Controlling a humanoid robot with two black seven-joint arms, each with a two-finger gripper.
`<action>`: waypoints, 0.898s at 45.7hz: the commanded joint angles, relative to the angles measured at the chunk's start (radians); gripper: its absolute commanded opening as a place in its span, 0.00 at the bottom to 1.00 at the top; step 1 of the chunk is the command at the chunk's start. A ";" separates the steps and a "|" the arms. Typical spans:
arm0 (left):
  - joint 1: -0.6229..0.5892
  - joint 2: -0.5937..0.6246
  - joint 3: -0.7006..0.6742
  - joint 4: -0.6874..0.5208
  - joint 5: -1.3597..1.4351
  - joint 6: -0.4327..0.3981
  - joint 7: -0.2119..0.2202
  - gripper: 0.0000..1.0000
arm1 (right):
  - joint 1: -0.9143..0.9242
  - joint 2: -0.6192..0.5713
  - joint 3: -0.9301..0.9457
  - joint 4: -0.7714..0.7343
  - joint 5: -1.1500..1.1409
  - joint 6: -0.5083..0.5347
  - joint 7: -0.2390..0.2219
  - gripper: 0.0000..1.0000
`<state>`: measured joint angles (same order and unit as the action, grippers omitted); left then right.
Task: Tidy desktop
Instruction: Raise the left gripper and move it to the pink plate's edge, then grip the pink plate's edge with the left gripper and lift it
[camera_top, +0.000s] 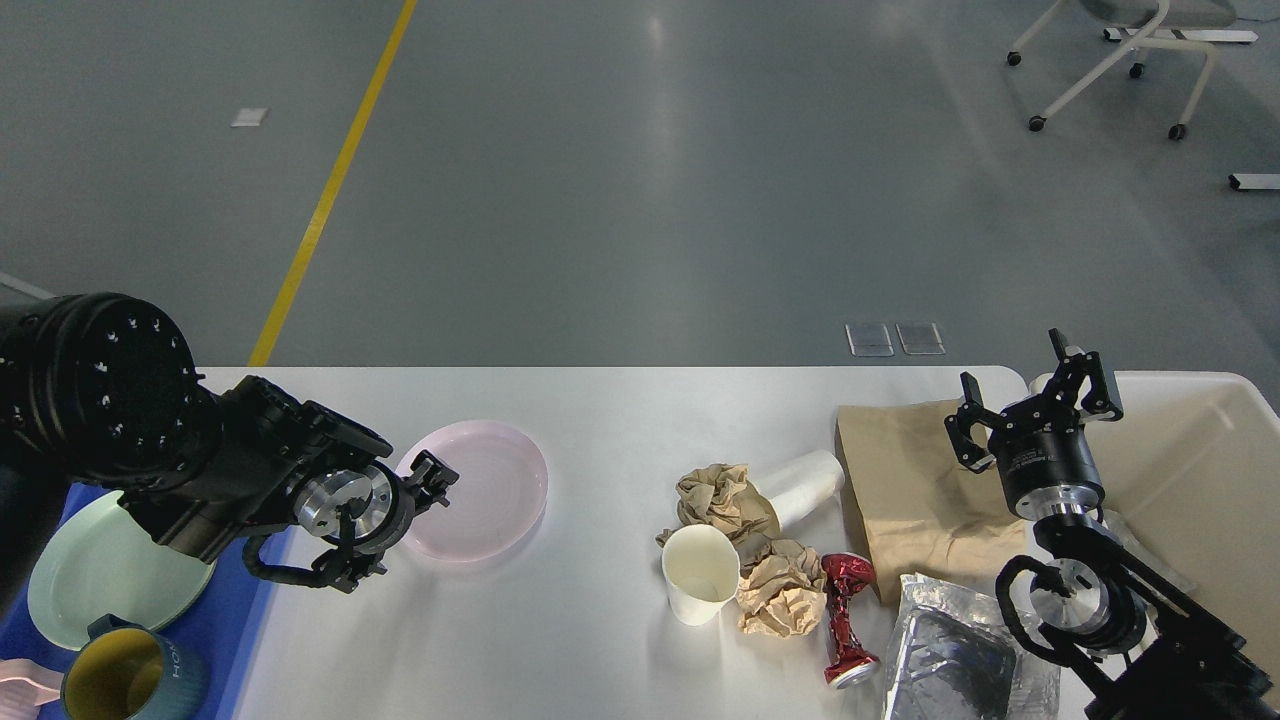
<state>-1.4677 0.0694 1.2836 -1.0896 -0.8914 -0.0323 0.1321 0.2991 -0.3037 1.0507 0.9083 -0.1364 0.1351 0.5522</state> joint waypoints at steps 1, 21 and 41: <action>0.050 -0.005 -0.010 0.045 -0.014 0.009 0.001 0.95 | 0.000 0.000 0.000 -0.002 0.000 0.000 0.000 1.00; 0.119 0.012 -0.039 0.125 -0.021 0.009 0.006 0.84 | 0.000 0.000 0.000 -0.002 0.000 0.000 0.000 1.00; 0.145 0.021 -0.079 0.137 -0.097 0.003 0.009 0.57 | 0.000 0.000 0.000 0.000 0.000 0.000 0.000 1.00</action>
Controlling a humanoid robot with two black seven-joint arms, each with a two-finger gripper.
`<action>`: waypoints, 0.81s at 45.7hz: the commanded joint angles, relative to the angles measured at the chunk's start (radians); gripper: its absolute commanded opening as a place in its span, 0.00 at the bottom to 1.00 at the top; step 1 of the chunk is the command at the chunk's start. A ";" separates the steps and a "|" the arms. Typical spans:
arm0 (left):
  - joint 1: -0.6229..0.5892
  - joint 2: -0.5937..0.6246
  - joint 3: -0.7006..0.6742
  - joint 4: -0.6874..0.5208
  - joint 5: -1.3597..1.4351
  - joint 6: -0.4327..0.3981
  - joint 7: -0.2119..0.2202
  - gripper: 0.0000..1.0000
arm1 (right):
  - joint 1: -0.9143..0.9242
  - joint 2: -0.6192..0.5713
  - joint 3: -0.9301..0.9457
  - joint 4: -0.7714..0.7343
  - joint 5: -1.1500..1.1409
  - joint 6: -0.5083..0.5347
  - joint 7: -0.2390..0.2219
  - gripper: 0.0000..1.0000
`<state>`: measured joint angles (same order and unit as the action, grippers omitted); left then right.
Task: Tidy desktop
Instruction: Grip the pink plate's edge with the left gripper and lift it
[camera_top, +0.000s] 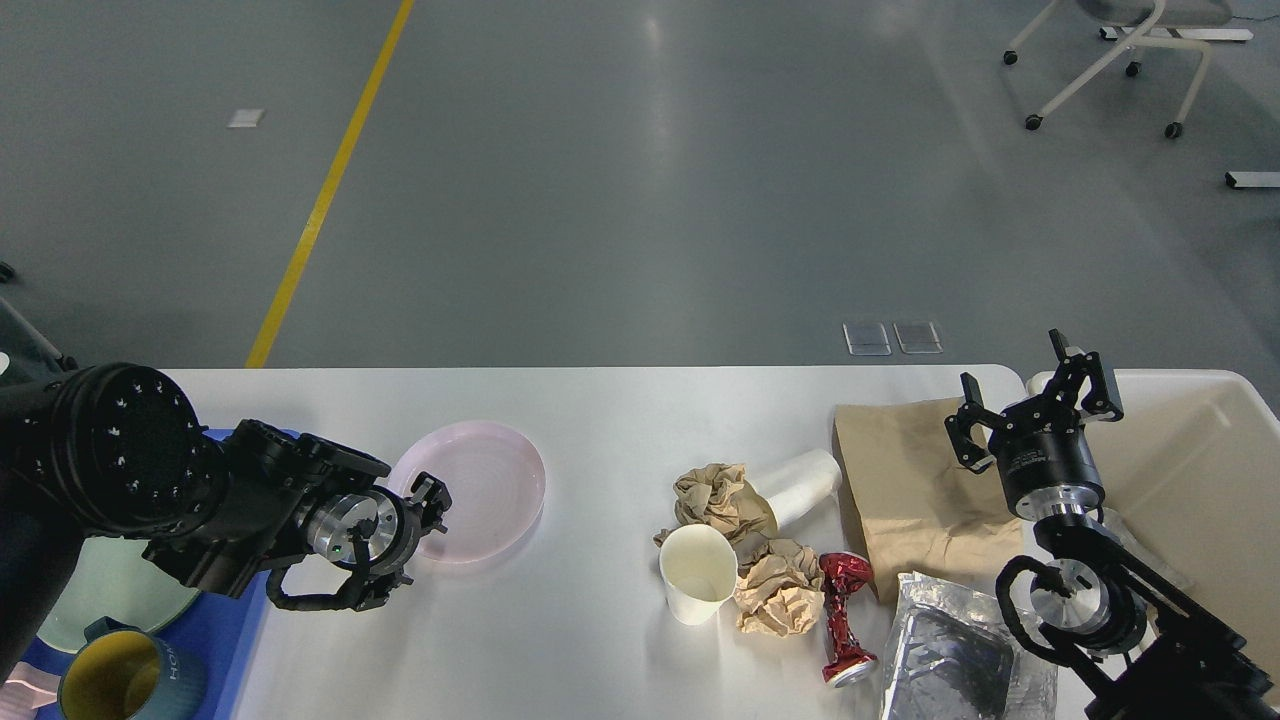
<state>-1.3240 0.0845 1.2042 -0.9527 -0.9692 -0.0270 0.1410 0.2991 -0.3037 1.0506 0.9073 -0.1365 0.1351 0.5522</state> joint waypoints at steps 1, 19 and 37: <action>0.002 0.006 0.000 0.000 -0.022 -0.001 0.000 0.55 | 0.000 0.000 0.000 -0.001 0.000 0.000 0.000 1.00; 0.016 0.006 -0.002 0.005 -0.025 -0.007 -0.004 0.38 | 0.000 0.000 0.000 -0.001 -0.001 0.000 0.000 1.00; 0.016 0.012 -0.015 0.009 -0.023 -0.039 -0.006 0.11 | 0.000 0.000 0.000 -0.001 0.000 0.000 0.000 1.00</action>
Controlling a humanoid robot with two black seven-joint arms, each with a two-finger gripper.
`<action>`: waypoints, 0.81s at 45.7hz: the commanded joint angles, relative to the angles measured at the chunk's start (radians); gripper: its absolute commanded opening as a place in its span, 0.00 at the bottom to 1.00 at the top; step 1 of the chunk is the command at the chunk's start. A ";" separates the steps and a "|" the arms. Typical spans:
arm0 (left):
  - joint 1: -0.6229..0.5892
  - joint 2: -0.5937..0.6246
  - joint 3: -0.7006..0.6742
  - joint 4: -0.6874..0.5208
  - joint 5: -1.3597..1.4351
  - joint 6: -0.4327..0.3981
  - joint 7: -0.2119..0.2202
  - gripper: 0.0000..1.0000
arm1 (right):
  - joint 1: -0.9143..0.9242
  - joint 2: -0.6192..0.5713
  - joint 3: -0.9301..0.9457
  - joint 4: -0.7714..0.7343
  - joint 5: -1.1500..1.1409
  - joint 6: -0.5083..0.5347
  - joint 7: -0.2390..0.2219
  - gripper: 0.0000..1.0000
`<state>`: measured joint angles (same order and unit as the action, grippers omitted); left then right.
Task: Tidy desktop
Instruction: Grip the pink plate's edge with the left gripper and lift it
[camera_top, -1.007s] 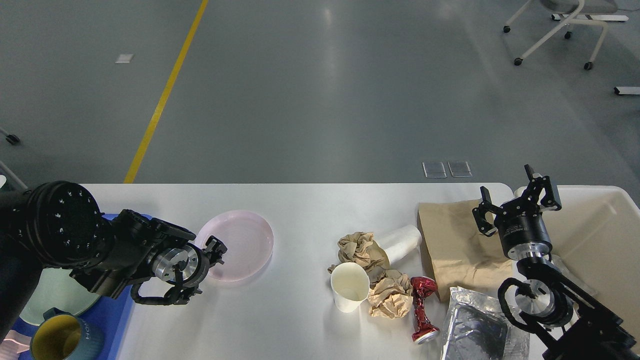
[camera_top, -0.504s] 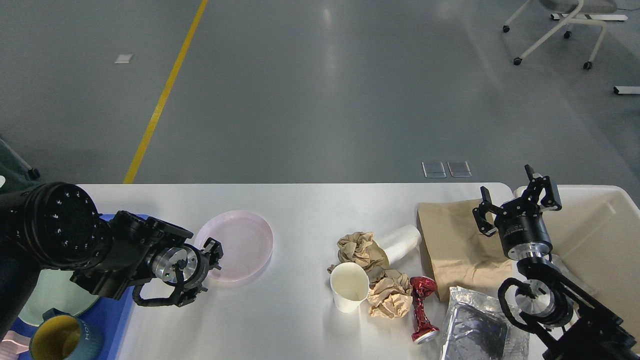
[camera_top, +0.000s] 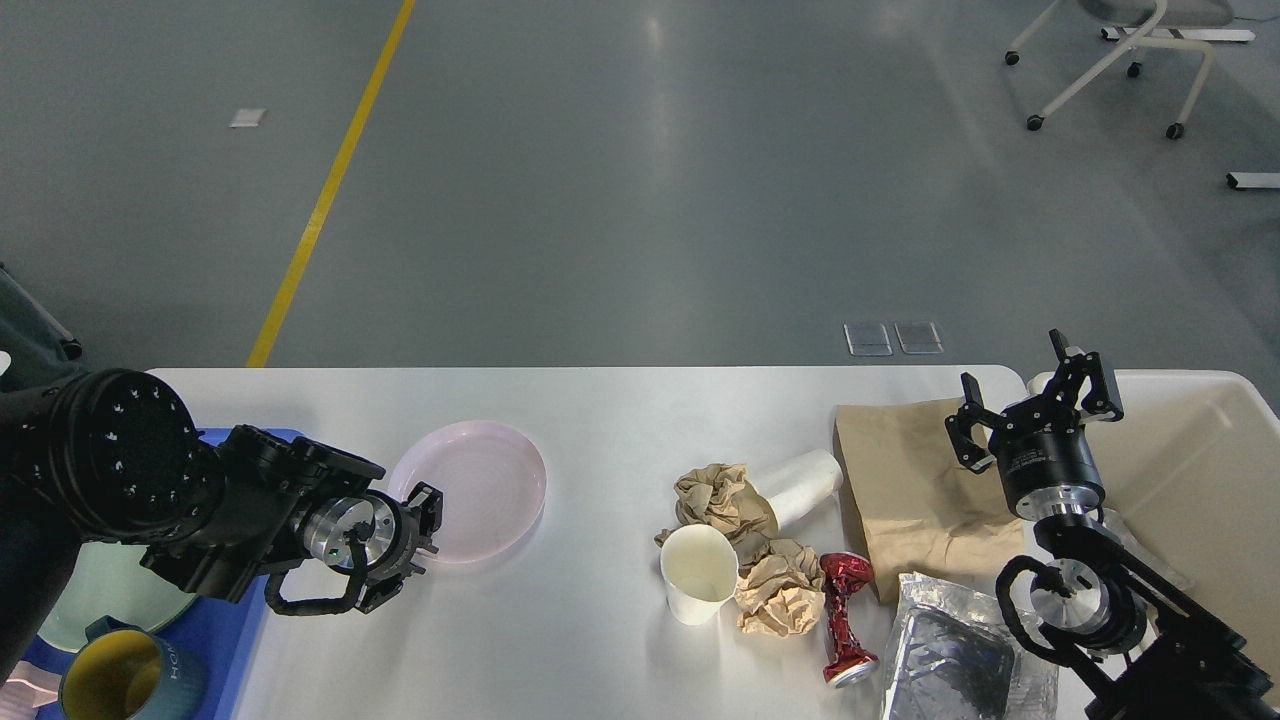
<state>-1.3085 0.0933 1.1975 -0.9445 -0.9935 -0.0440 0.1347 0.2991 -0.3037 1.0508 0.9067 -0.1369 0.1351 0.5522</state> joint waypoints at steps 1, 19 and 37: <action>0.000 0.003 -0.009 0.000 0.001 -0.030 0.000 0.09 | 0.000 0.000 0.000 0.000 0.000 0.000 0.000 1.00; -0.003 0.013 -0.013 0.001 -0.001 -0.069 0.000 0.00 | 0.000 0.000 0.000 0.000 0.000 0.000 0.000 1.00; -0.101 0.051 0.002 -0.049 0.018 -0.105 0.060 0.00 | 0.000 0.000 0.000 0.000 0.000 0.000 0.000 1.00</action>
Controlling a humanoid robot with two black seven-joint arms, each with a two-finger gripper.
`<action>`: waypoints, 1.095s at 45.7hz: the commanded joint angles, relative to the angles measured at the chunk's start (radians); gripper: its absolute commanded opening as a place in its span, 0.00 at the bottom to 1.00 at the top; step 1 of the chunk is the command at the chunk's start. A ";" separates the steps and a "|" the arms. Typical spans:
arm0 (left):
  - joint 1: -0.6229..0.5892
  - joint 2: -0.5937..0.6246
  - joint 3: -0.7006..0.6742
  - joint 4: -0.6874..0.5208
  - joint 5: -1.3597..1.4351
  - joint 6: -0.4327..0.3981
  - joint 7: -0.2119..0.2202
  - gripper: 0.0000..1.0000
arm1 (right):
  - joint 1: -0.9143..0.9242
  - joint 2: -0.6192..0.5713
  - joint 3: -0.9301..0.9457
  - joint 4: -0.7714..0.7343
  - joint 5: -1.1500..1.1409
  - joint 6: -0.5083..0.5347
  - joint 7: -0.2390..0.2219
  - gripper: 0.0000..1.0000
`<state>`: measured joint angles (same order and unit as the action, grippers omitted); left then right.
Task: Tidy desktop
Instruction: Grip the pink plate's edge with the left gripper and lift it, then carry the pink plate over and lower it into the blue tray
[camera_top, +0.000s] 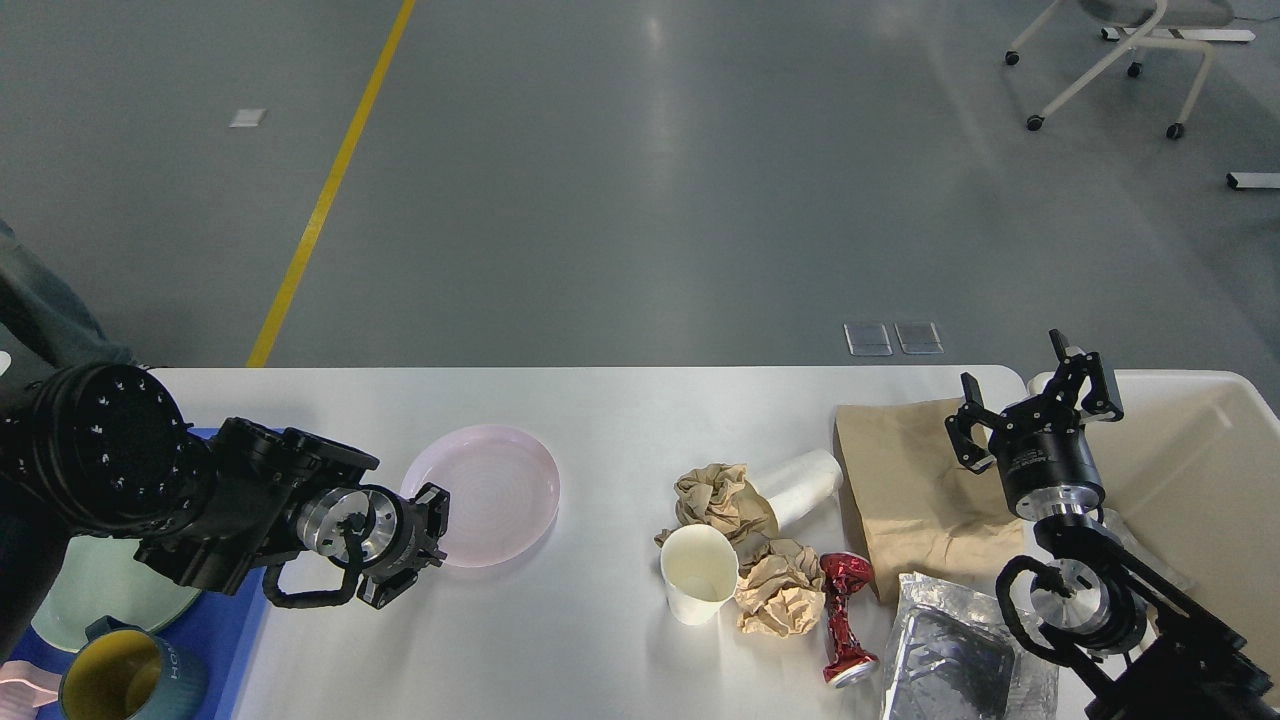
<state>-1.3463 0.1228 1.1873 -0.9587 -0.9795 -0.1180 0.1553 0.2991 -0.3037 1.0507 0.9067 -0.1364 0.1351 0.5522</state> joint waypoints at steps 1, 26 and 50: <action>-0.080 0.026 0.017 -0.049 0.005 -0.045 0.049 0.00 | 0.000 0.000 0.000 0.000 0.000 0.000 0.000 1.00; -0.703 0.130 0.264 -0.506 0.008 -0.276 -0.042 0.00 | 0.000 0.000 0.000 0.000 -0.002 0.000 0.000 1.00; -1.042 0.135 0.414 -0.707 0.010 -0.437 -0.066 0.00 | 0.000 0.000 0.000 0.000 0.000 0.001 0.000 1.00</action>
<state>-2.3859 0.2484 1.5791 -1.6692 -0.9725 -0.5509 0.0890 0.2991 -0.3037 1.0507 0.9066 -0.1377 0.1351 0.5522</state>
